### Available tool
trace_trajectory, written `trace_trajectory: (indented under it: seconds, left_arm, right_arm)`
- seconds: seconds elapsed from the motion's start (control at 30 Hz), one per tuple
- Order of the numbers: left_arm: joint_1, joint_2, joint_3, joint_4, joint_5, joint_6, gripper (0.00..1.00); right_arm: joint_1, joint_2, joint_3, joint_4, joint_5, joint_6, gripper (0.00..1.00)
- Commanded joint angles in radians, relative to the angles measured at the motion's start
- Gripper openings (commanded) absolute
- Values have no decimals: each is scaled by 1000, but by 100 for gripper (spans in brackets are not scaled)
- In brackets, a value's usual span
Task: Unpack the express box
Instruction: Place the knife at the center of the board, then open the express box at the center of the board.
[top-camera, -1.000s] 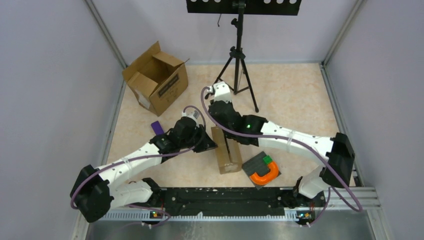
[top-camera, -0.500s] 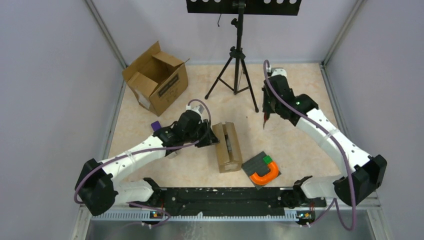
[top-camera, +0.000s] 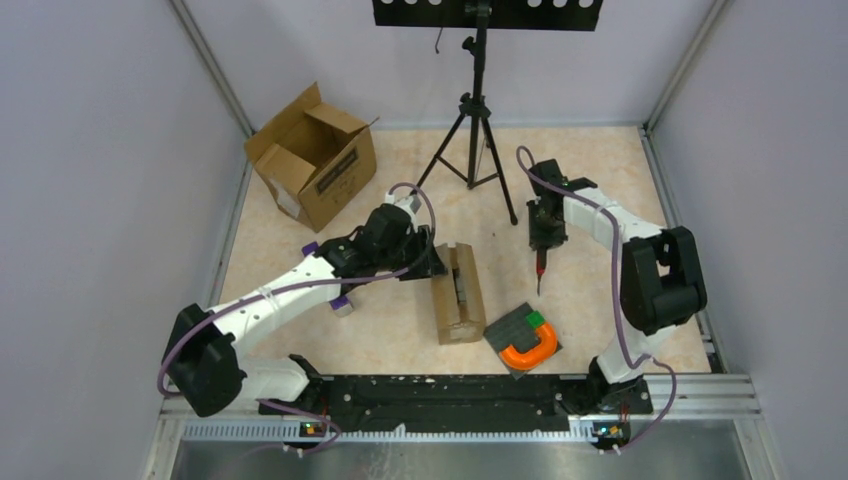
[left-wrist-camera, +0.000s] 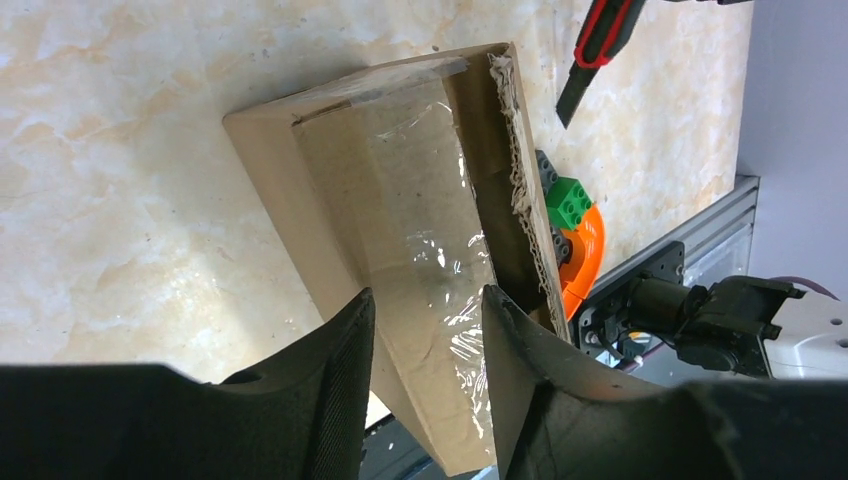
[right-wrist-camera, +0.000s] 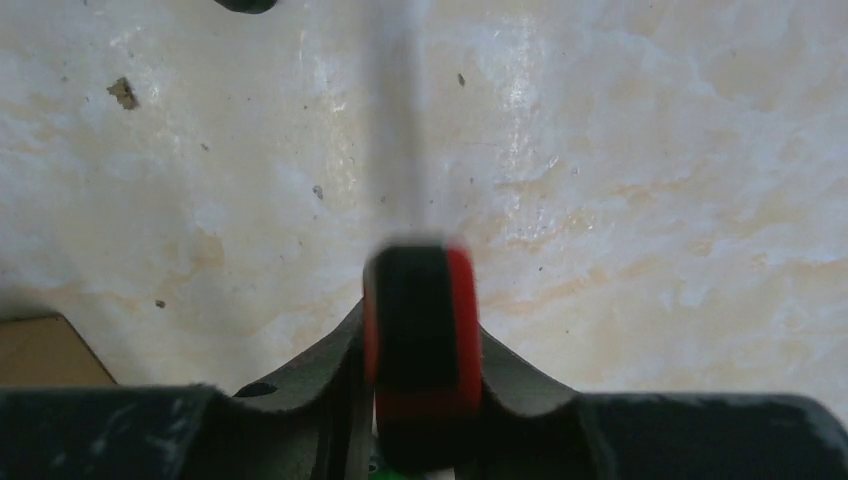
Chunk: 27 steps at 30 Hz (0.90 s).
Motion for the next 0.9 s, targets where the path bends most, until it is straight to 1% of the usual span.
trace_trajectory:
  seconds: [0.0, 0.13, 0.17, 0.2, 0.23, 0.3, 0.4, 0.5, 0.6, 0.7, 0.73, 0.87]
  left_arm:
    - [8, -31, 32, -29, -31, 39, 49]
    - [12, -56, 7, -15, -27, 43, 53]
    - [13, -59, 5, -15, -24, 45, 54]
    - [13, -63, 3, -14, -21, 46, 56]
    - [13, -68, 0, -13, -19, 45, 57]
    - [13, -79, -8, -7, -20, 47, 59]
    - [16, -93, -17, -3, -30, 46, 63]
    - [17, -98, -26, -3, -34, 39, 69]
    - [22, -106, -38, -1, -41, 30, 71]
    - [29, -126, -50, -5, -54, 19, 73]
    - [32, -133, -53, -7, -58, 15, 73]
    - [43, -162, -75, -8, -71, 1, 74]
  right_arm:
    - [-5, 29, 23, 73, 2, 0, 34]
    - [-6, -2, -14, 119, 12, 21, 49]
    - [-3, -18, -24, 129, 13, 26, 58]
    - [1, -35, -30, 132, 17, 32, 66]
    - [11, -57, -34, 131, 32, 39, 69]
    - [53, -107, -33, 116, 62, 58, 70]
    - [146, -208, -30, 99, 118, 101, 71]
    - [270, -311, -16, 87, 167, 155, 71]
    - [400, -365, 16, 53, 228, 203, 72]
    - [510, -375, 45, 22, 251, 237, 72]
    - [555, -366, 55, 8, 260, 245, 73]
    - [667, -312, 89, -45, 314, 280, 73]
